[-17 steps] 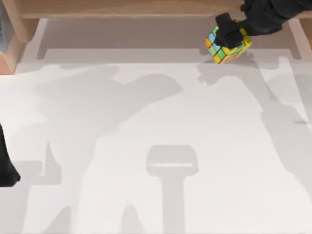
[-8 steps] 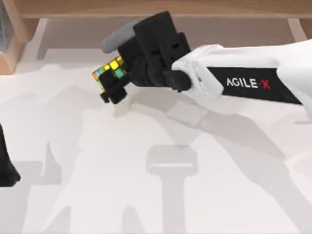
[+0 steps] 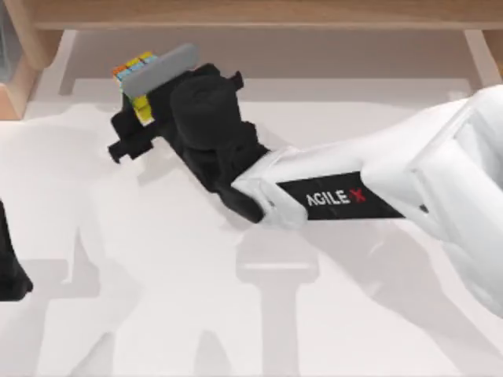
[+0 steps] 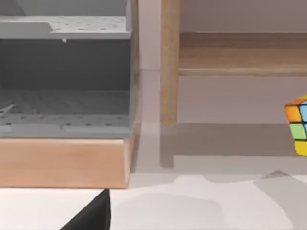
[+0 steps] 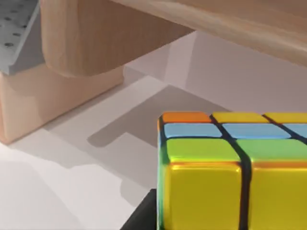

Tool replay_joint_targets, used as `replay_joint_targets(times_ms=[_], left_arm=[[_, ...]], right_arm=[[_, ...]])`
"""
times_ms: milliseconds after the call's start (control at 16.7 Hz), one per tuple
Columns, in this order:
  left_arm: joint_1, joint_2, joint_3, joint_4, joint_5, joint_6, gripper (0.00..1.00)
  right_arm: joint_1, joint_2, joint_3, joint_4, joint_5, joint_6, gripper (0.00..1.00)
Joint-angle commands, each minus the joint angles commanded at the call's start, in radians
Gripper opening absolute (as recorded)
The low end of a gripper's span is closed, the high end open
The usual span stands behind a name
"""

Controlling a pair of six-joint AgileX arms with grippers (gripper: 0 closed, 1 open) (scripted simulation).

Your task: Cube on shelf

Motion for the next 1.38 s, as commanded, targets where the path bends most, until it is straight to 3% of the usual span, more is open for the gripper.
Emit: replay_joint_targets(times_ms=[360,660,1380], left_arm=[[0.0,0.0,0.0,0.0,0.0,0.0,1.0],[0.0,0.0,0.0,0.0,0.0,0.0,1.0],[0.0,0.0,0.0,0.0,0.0,0.0,1.0]], right_arm=[[0.012,0.014,-0.012,0.362,0.328,-0.066,0.0],[-0.007,0.022,-0.041,0.526,0.507,-0.111,0.0],[-0.026,0.046,0.025,0.5,0.516,-0.112,0.0]])
